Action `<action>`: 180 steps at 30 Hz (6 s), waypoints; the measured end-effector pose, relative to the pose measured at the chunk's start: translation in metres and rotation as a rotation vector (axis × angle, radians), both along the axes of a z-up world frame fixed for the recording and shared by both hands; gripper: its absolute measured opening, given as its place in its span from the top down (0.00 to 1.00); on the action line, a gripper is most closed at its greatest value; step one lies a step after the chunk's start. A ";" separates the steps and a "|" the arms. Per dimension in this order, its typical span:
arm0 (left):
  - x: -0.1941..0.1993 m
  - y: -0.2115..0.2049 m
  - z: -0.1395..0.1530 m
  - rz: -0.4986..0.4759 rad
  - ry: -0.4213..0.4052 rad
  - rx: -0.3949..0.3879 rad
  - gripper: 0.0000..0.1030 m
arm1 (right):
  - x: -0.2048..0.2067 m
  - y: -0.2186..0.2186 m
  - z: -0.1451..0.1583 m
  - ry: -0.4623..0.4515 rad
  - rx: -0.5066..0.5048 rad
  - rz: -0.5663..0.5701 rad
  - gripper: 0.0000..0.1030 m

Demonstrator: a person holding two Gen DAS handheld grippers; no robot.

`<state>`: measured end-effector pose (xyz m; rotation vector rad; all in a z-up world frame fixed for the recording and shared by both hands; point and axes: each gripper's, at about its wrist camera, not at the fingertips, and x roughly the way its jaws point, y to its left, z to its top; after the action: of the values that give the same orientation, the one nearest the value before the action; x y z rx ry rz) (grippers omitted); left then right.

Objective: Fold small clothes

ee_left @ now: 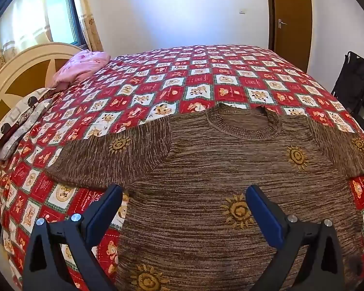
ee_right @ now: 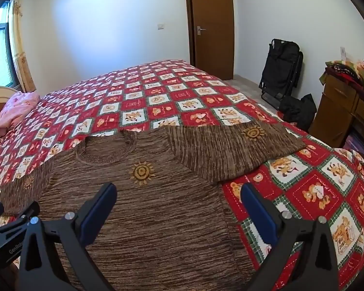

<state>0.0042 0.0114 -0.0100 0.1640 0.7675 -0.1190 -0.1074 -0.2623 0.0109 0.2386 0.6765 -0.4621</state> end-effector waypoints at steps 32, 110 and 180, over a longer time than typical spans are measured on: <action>-0.003 -0.006 -0.001 -0.011 0.010 0.005 0.01 | 0.001 0.003 -0.003 0.015 -0.014 0.013 0.00; 0.044 0.008 -0.024 0.017 0.073 -0.043 0.01 | 0.031 -0.320 -0.065 0.186 0.358 -0.416 0.46; 0.060 0.085 -0.032 0.104 0.067 -0.151 0.01 | 0.168 0.006 -0.093 0.218 0.041 0.261 0.89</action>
<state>0.0639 0.0968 -0.0415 -0.0238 0.8290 -0.0836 0.0603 -0.2565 -0.0826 0.1362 0.9175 -0.2255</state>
